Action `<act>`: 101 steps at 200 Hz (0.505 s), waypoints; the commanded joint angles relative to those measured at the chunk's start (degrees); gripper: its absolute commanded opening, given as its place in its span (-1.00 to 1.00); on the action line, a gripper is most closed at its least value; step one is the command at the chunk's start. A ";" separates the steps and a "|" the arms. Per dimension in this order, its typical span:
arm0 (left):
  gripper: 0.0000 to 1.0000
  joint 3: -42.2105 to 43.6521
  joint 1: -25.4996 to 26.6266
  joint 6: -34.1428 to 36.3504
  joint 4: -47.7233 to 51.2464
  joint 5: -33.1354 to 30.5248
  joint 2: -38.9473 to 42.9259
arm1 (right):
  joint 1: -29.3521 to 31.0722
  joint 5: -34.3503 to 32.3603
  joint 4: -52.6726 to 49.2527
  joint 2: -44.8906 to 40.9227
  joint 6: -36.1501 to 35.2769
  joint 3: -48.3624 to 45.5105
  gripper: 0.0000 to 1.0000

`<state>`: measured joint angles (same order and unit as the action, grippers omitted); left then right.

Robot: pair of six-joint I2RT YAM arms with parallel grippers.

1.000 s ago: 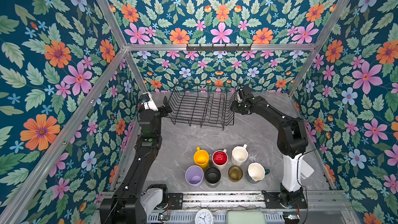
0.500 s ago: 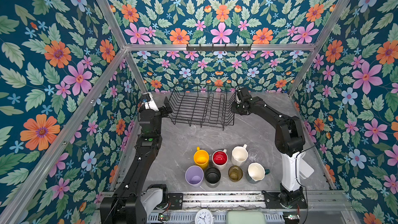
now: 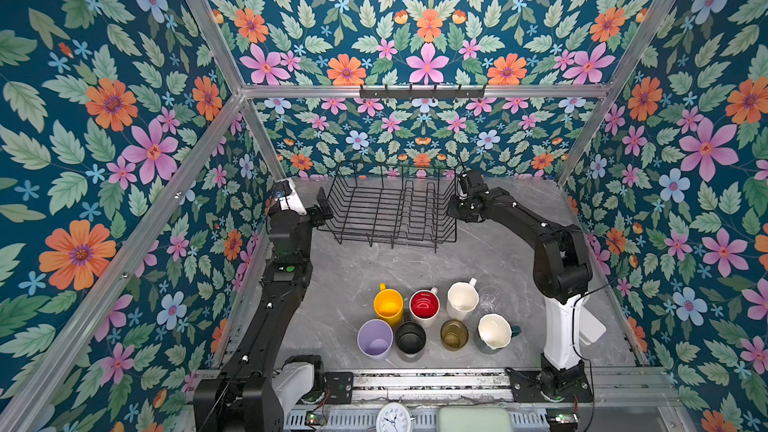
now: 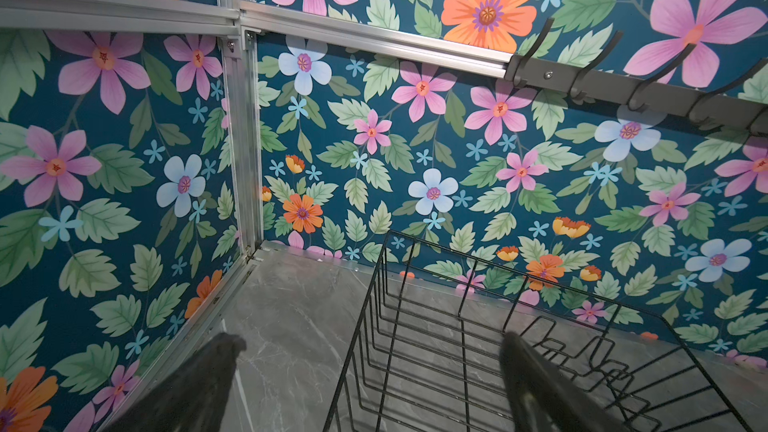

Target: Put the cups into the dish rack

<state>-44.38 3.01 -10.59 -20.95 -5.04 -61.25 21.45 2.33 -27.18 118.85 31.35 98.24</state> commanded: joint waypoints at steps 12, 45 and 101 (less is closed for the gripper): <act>1.00 -0.11 -0.19 -0.57 -0.67 0.38 0.21 | 0.15 -4.11 -2.05 -2.24 -3.63 -0.99 -1.00; 1.00 -0.09 -0.12 -0.70 -0.67 0.29 0.26 | -0.60 -4.96 -2.75 -4.73 -4.89 -3.48 -1.00; 1.00 -0.03 -0.27 -1.01 -0.64 0.64 0.10 | -5.18 -1.13 0.50 -10.47 -8.30 -11.77 -1.00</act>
<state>-44.38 2.81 -11.22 -20.95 -4.62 -61.19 18.00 2.33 -28.18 110.30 27.90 88.68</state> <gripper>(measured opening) 0.998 0.091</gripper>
